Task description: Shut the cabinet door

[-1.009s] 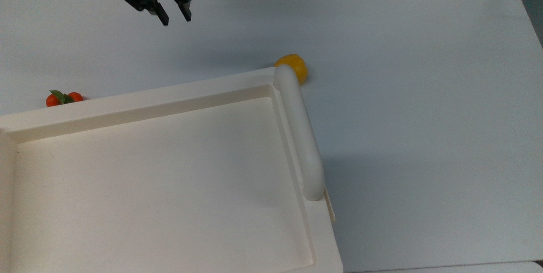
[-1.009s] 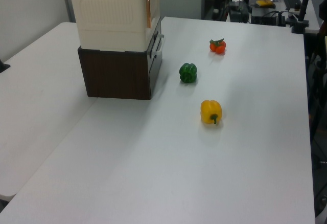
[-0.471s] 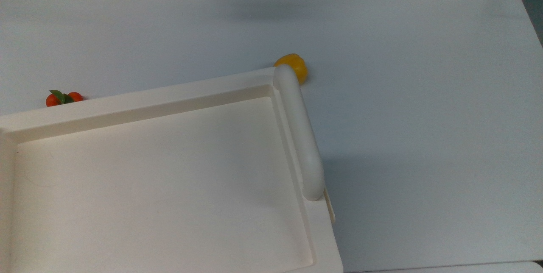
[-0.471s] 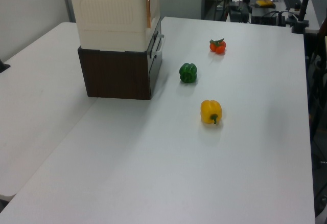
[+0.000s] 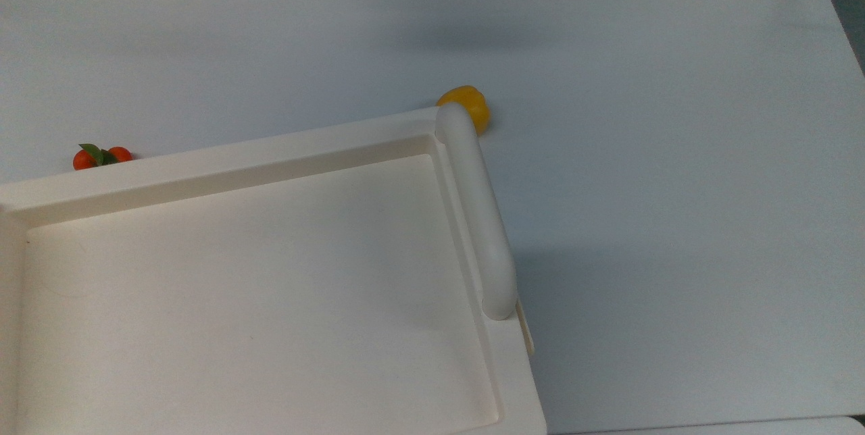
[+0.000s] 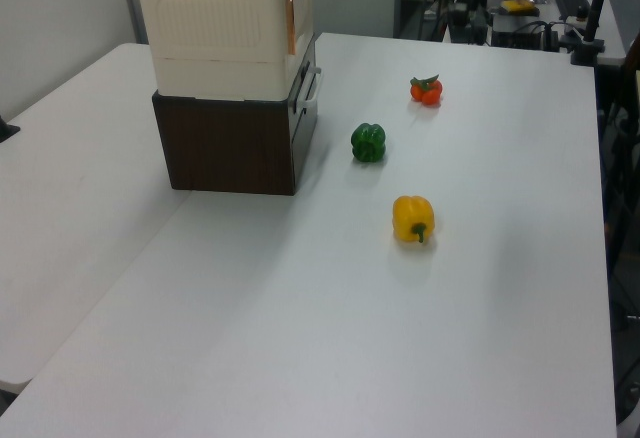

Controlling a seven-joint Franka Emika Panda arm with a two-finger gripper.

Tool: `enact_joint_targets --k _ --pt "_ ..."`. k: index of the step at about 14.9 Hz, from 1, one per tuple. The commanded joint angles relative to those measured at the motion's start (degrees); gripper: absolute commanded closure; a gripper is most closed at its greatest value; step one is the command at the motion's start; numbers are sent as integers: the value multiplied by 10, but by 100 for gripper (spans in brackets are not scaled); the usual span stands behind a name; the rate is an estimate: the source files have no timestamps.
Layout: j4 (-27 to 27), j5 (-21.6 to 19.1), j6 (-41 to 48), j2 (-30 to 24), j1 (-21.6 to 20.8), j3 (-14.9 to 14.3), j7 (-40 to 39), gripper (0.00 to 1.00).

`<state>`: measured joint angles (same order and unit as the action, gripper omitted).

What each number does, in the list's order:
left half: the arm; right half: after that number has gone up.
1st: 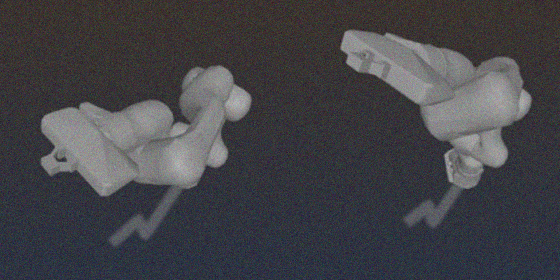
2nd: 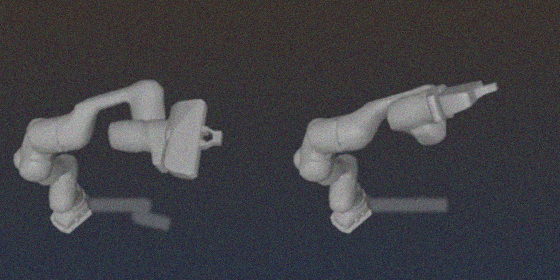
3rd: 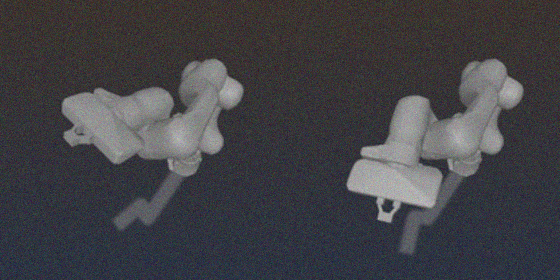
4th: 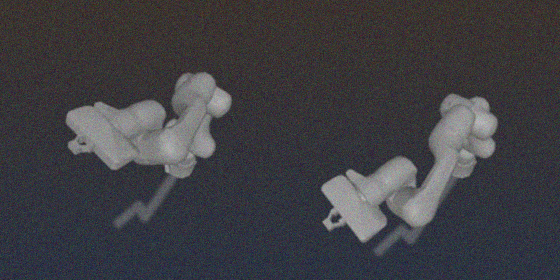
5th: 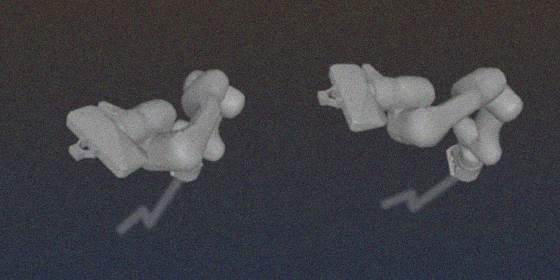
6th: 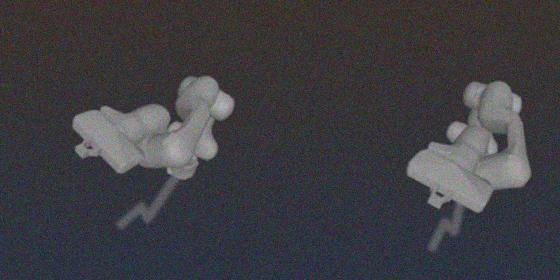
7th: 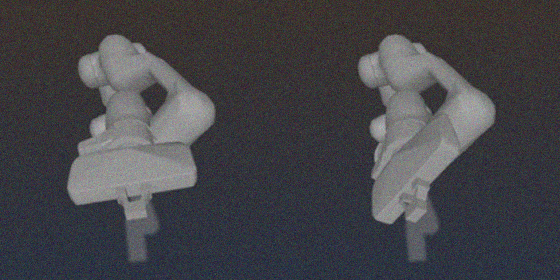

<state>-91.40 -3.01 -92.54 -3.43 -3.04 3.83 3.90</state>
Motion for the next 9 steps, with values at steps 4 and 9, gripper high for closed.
enact_joint_targets --k 4,9 --pt "-27 20 -59 11 -8 -22 -67 0" --pt "-27 19 -59 14 -16 -22 -65 0"
